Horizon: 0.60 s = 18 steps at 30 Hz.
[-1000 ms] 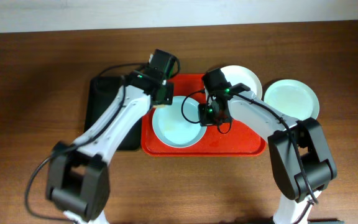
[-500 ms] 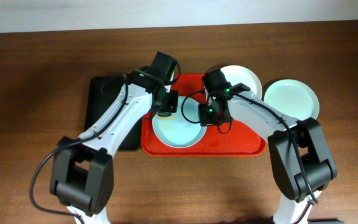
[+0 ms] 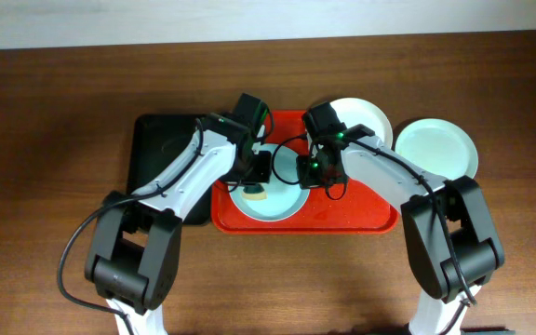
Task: Clean dirty plates on tray and stack at the side
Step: 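Scrub the light-blue plate with the sponge while the right gripper holds it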
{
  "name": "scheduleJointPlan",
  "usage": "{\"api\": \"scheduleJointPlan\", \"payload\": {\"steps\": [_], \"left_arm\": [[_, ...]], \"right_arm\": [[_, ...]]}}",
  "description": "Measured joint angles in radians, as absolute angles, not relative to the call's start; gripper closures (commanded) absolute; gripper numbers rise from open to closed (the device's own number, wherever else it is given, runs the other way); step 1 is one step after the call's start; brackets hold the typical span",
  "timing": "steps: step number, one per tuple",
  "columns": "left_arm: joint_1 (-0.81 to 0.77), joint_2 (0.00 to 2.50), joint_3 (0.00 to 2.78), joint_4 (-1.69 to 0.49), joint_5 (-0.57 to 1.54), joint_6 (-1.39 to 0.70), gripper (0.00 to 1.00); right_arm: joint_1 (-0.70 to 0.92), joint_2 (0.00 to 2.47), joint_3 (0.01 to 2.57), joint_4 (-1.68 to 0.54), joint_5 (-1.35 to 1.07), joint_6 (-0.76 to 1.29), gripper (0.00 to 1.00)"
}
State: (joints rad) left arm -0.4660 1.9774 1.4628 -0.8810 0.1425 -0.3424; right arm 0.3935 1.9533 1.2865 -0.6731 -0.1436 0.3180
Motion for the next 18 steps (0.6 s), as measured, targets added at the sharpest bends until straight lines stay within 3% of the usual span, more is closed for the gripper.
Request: {"api": "scheduleJointPlan", "payload": {"steps": [13,18], "left_arm": [[-0.466,1.979,1.275,-0.589,0.196,-0.364,1.0],[-0.474,1.974,1.269,-0.59,0.155,-0.364,1.0]], "right_arm": [[0.393,1.953,1.287,-0.673,-0.138,0.318,0.95],[0.393,1.953,1.287,-0.673,-0.137,0.318,0.95]]}}
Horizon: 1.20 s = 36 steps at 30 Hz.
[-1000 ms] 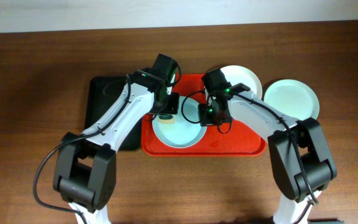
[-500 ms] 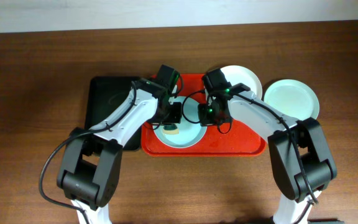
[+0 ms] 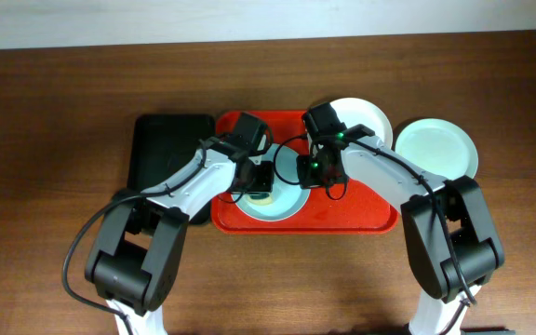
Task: Clean dirty plates on tray and stack at the side
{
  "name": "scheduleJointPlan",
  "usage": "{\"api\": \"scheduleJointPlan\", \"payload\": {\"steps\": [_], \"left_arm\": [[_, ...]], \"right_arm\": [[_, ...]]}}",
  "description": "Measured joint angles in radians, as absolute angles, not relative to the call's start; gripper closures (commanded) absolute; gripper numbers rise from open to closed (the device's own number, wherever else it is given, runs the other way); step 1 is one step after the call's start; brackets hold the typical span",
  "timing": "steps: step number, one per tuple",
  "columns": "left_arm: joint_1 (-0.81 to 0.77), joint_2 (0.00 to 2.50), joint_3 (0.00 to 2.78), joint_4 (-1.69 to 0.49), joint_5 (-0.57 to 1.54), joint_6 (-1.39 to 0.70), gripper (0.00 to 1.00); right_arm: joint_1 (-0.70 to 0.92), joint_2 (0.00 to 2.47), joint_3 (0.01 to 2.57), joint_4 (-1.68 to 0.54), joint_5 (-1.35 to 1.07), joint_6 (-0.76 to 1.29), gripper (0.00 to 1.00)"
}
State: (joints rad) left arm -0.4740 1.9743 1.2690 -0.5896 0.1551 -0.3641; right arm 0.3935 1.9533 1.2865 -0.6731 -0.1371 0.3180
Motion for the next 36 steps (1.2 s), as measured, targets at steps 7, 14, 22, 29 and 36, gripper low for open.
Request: {"api": "scheduleJointPlan", "payload": {"steps": [7,14,22,29,36], "left_arm": [[-0.48,1.947,1.271,-0.641,-0.095,-0.364,1.0],[-0.48,1.945,1.271,-0.56,-0.229,-0.356,1.0],[-0.476,1.899,1.421,-0.72,-0.284,-0.345,1.0],[-0.437,1.74,1.542,-0.882,-0.32,-0.316,1.0],[-0.274,1.743,1.541,-1.034,-0.275,-0.299,1.0]], "right_arm": [[0.393,1.953,1.287,-0.673,-0.141,0.318,0.95],[0.393,1.953,1.287,-0.672,-0.145,0.319,0.95],[0.393,1.953,1.287,-0.673,-0.142,0.318,0.95],[0.393,1.953,1.287,-0.675,-0.141,0.318,0.89],[0.393,1.953,1.287,-0.677,-0.14,0.318,0.89]]}}
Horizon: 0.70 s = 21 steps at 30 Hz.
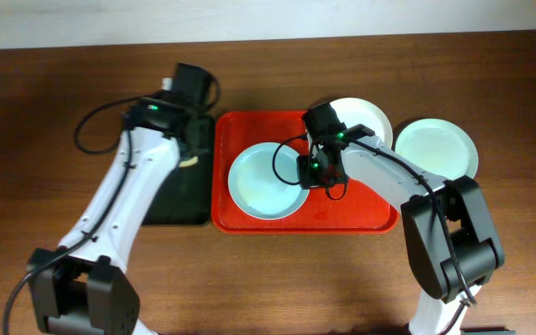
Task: Clean dirty plates on tray and stack at the side
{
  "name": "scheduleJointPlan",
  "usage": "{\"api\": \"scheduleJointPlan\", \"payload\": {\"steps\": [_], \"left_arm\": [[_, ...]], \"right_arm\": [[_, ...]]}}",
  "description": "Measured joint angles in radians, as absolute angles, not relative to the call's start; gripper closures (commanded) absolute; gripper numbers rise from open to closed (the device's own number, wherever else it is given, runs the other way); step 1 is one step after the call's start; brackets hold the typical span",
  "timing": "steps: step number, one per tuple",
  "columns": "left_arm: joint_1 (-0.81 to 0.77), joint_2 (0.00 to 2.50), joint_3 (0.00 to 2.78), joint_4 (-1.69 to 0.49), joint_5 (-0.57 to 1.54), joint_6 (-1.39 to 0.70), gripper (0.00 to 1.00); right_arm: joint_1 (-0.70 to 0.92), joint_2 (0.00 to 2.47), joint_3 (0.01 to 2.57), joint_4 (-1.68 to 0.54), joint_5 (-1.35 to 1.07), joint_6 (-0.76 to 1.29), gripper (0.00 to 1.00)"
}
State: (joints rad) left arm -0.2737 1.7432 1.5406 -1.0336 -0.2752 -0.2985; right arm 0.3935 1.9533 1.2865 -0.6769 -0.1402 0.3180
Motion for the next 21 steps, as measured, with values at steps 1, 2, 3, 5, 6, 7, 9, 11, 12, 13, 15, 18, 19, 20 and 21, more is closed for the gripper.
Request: {"api": "scheduleJointPlan", "payload": {"steps": [1,2,3,5,6,7,9,11,12,13,15,18,19,20,21], "left_arm": [[-0.249,1.743,1.541,-1.033,-0.242,-0.287,1.0],[-0.232,1.743,1.541,-1.033,-0.211,-0.279,1.0],[-0.221,1.743,1.541,-1.033,-0.188,-0.271,1.0],[-0.204,1.743,1.54,-1.032,-0.155,-0.261,1.0],[-0.197,1.743,1.54,-1.032,-0.144,-0.257,1.0],[-0.192,1.743,1.54,-1.032,-0.135,-0.254,1.0],[-0.178,1.744,1.54,-1.032,-0.129,-0.252,1.0],[-0.163,1.747,1.54,-1.032,-0.131,-0.25,1.0],[-0.159,1.751,1.54,-1.033,-0.138,-0.25,1.0],[-0.156,1.756,1.54,-1.033,-0.146,-0.25,1.0],[-0.155,1.774,1.54,-1.036,-0.159,-0.249,1.0],[-0.155,1.821,1.54,-1.037,-0.166,-0.247,1.0],[-0.155,1.825,1.54,-1.037,-0.166,-0.246,1.0],[-0.155,1.859,1.54,-1.037,-0.169,-0.246,1.0],[-0.155,1.876,1.54,-1.037,-0.172,-0.246,1.0]], "right_arm": [[0.393,1.953,1.287,-0.677,-0.14,0.318,0.88],[0.393,1.953,1.287,-0.677,-0.14,0.318,0.82],[0.393,1.953,1.287,-0.677,-0.14,0.318,0.78],[0.393,1.953,1.287,-0.677,-0.14,0.319,0.77],[0.393,1.953,1.287,-0.677,-0.14,0.317,0.77],[0.393,1.953,1.287,-0.677,-0.14,0.318,0.77],[0.393,1.953,1.287,-0.677,-0.14,0.318,0.76],[0.393,1.953,1.287,-0.677,-0.14,0.318,0.75],[0.393,1.953,1.287,-0.677,-0.14,0.318,0.74],[0.393,1.953,1.287,-0.677,-0.14,0.318,0.73],[0.393,1.953,1.287,-0.677,-0.14,0.318,0.73],[0.393,1.953,1.287,-0.677,-0.14,0.318,0.72],[0.393,1.953,1.287,-0.677,-0.14,0.318,0.72],[0.393,1.953,1.287,-0.678,-0.14,0.318,0.72],[0.393,1.953,1.287,-0.679,-0.14,0.318,0.72]]}}
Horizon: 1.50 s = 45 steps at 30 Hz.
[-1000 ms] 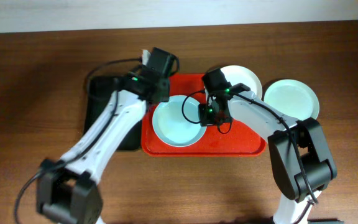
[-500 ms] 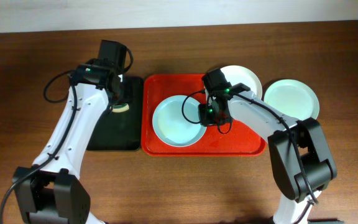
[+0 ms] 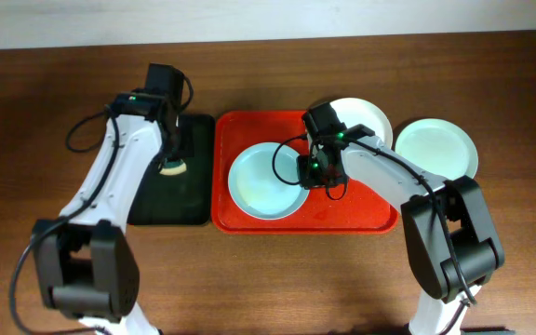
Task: Clean dirty plates on tray and stack at the side
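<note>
A pale green plate lies in the left half of the red tray, its surface bare. My right gripper is at the plate's right rim and looks shut on it. My left gripper hangs over the black tray to the left of the red one. It is shut on a small round sponge, cream with a green edge. A white plate sits at the red tray's back right corner, partly under my right arm.
Another pale green plate rests on the wooden table to the right of the red tray. A light wall edge runs along the back of the table. Both arm bases stand at the table's front edge.
My left gripper with the sponge has shifted a little left and forward over the black tray. The right gripper and the plate have not moved.
At first my left gripper pressed the sponge on the green plate while the right gripper held the rim. It was still on the plate a moment later. Then it was over the black tray with the sponge, and it is there now.
</note>
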{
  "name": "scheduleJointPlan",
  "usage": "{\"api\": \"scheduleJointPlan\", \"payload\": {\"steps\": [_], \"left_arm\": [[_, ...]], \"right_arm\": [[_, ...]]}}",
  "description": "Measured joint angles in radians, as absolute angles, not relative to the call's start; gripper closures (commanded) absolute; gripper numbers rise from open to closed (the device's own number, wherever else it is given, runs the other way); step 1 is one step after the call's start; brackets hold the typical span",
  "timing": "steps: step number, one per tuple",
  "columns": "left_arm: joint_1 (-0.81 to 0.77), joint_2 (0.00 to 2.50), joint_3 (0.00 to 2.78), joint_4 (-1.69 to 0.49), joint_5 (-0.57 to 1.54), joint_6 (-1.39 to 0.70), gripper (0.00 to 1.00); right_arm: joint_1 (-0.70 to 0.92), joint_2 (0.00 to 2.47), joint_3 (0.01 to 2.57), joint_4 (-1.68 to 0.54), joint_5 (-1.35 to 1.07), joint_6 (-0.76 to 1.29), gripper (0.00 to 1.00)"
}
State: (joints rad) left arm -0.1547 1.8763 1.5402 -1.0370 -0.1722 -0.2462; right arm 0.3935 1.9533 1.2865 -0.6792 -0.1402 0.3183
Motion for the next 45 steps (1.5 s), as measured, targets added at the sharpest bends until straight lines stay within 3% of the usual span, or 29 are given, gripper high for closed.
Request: {"api": "scheduleJointPlan", "payload": {"steps": [37,45], "left_arm": [[-0.122,2.068,1.539,-1.032,-0.226,-0.246,1.0],[-0.225,1.875,1.538,-0.962,-0.019,-0.247,1.0]], "right_arm": [[0.393,1.953,1.287,-0.68,-0.14,0.318,0.72],[0.393,1.953,1.287,-0.68,-0.14,0.318,0.73]]}}
